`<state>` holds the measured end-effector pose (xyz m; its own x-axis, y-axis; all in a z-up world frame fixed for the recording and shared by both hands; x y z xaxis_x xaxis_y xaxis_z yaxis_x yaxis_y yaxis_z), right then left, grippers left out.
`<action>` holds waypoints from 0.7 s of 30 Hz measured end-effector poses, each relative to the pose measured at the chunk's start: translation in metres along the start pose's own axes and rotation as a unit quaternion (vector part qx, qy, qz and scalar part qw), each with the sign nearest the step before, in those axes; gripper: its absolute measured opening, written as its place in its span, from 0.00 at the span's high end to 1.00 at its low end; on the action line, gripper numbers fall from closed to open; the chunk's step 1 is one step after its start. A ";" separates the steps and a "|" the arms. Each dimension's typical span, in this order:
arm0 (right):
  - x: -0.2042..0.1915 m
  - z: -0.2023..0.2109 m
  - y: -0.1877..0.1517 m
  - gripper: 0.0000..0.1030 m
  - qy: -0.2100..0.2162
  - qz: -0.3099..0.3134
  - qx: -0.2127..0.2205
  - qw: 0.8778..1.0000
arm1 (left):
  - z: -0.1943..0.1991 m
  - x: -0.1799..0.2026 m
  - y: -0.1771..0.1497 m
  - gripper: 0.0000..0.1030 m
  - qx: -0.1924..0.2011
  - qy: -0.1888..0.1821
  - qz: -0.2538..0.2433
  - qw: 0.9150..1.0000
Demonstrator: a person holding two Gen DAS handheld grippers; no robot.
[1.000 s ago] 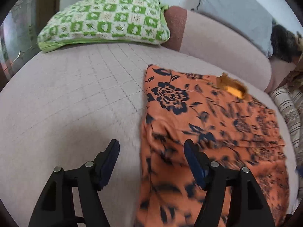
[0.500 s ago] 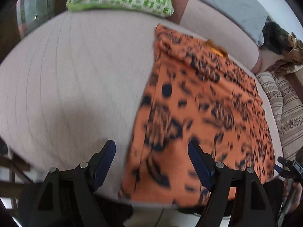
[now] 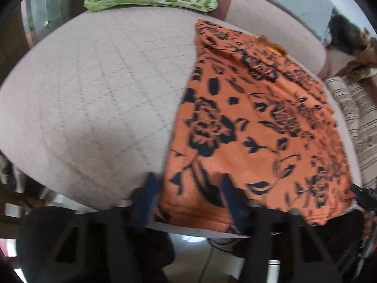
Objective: Fold small clothes
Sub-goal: 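Grasp the blouse hem with the left tool while the right tool grasps it too, then lift the hem with both tools and fold it toward the collar, then release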
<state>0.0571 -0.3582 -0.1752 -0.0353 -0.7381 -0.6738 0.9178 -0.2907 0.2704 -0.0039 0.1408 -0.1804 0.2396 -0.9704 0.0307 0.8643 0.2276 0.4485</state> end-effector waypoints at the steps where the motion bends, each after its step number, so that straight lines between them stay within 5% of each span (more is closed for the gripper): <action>1: 0.000 -0.001 0.000 0.75 0.000 -0.003 -0.001 1.000 | 0.001 -0.001 0.000 0.71 0.000 -0.001 0.003 1.000; 5: -0.001 -0.002 0.000 0.69 -0.012 -0.003 -0.002 1.000 | 0.001 -0.008 0.001 0.79 -0.002 -0.017 0.019 1.000; 6: -0.001 -0.003 0.000 0.61 -0.007 -0.005 -0.003 1.000 | 0.001 -0.007 0.001 0.73 -0.003 -0.018 0.019 1.000; 8: -0.005 -0.005 0.001 0.33 0.023 -0.005 -0.006 1.000 | 0.001 0.000 0.001 0.44 -0.004 -0.039 0.009 0.999; 9: -0.006 -0.006 0.000 0.28 0.028 -0.003 -0.009 1.000 | 0.002 0.004 0.000 0.30 -0.002 -0.042 0.000 0.999; 11: -0.008 -0.009 0.001 0.28 0.016 0.001 -0.013 1.000 | 0.000 0.011 -0.002 0.30 0.004 -0.017 -0.020 1.000; 12: -0.008 -0.009 0.001 0.30 0.015 0.000 -0.012 1.000 | 0.000 0.012 -0.002 0.34 0.005 -0.011 -0.023 1.000; 13: -0.007 -0.009 0.001 0.33 0.007 -0.003 -0.011 1.000 | 0.001 0.012 -0.001 0.52 0.009 -0.002 -0.021 1.000; 16: 0.004 -0.004 0.000 0.71 0.002 -0.025 -0.009 1.000 | 0.002 0.006 0.002 0.89 0.006 -0.005 -0.013 1.000; 18: 0.010 -0.002 -0.001 0.87 0.011 -0.037 -0.011 0.999 | 0.002 0.005 0.004 0.93 0.002 -0.020 -0.008 1.000; 21: 0.000 -0.001 -0.002 0.90 0.031 -0.027 -0.008 0.999 | 0.008 0.011 0.007 0.94 0.008 -0.030 -0.010 0.999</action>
<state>0.0557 -0.3574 -0.1761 -0.0609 -0.6820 -0.7288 0.9217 -0.3187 0.2212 0.0009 0.1315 -0.1694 0.1957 -0.9778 0.0746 0.8617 0.2078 0.4629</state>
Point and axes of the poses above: each gripper's, at about its wrist camera, not at the fingertips, and z roughly against the way its jaws point, x to its right, y to its top, the point moved 4 cm from there along -z, roughly the way its jaws point, and after that the axes turned 10 degrees about y, right-handed, at the moved point
